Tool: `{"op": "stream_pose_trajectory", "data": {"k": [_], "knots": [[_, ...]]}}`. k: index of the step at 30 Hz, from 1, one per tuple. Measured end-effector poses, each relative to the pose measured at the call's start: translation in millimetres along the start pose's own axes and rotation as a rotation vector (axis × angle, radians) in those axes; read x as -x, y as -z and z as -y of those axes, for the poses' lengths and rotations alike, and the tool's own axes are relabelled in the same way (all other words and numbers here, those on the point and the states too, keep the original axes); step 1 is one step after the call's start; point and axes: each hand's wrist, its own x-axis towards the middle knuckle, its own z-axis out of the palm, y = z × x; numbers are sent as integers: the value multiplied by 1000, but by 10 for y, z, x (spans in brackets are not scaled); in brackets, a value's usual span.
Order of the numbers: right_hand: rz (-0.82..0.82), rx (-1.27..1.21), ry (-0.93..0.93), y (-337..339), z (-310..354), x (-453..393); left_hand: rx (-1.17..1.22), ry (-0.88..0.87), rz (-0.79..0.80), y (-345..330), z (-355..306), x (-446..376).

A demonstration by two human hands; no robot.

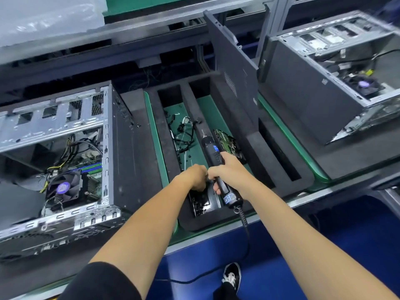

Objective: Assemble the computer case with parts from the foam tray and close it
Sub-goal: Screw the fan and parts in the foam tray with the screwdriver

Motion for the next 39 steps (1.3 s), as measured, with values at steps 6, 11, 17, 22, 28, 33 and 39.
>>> {"op": "stream_pose_trajectory", "data": {"k": [6, 11, 17, 22, 28, 33, 39], "knots": [[-17, -28, -2, 18, -9, 58, -38, -3, -29, -8, 2, -18], [-25, -35, -20, 64, -8, 75, -113, 11, -69, -79, 10, 7], [12, -47, -12, 129, -27, 48, -194, 17, -42, -137, -28, 23], [18, -13, -5, 144, -71, 3, -182, 2, -43, -124, -39, 3], [42, -44, -4, 139, -68, -27, -156, -167, 0, -292, -159, 6], [45, -27, 14, 121, -40, -47, -69, -71, 13, -454, -258, -42], [14, -33, -10, 129, -33, -96, -37, -107, -21, -609, -269, -84]]}}
